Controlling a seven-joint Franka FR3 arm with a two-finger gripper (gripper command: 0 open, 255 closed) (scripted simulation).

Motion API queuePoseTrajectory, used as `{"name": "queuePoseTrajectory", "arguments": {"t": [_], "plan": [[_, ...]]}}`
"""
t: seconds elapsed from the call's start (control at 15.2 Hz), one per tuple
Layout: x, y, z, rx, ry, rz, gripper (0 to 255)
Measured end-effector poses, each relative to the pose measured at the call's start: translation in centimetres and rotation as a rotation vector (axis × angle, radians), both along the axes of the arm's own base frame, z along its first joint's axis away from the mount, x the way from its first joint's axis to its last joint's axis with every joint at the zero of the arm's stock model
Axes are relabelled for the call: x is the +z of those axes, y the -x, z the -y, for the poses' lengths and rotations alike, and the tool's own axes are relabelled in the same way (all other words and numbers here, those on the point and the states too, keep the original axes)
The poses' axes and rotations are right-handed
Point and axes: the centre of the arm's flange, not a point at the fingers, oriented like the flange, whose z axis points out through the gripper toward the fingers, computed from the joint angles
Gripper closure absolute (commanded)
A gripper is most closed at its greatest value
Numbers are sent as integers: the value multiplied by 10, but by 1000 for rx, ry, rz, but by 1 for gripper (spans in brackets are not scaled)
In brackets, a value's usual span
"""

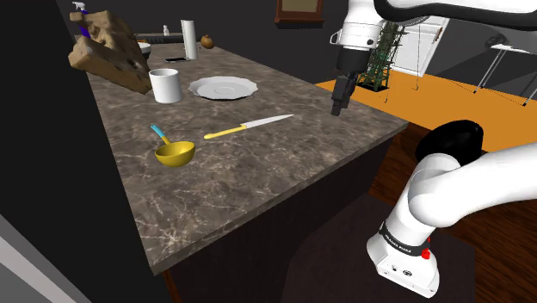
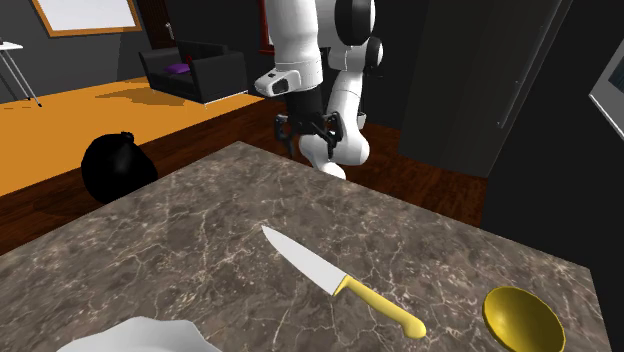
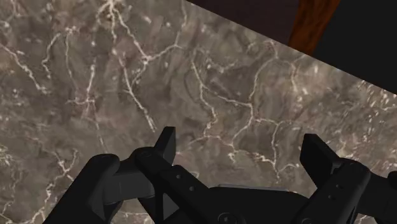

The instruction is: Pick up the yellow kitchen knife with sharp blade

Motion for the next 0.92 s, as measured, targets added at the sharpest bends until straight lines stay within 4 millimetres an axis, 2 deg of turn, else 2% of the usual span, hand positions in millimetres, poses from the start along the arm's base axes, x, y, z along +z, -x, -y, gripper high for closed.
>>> {"name": "queuePoseTrajectory", "arguments": {"t": [0.13, 0.2, 0.53, 0.92], "plan": [[-3, -4, 1, 21, -8, 8, 0], [-6, -12, 2, 54, -21, 21, 0], [-28, -62, 8, 275, -102, 112, 0], [-46, -126, -7, 555, -203, 230, 0]]}}
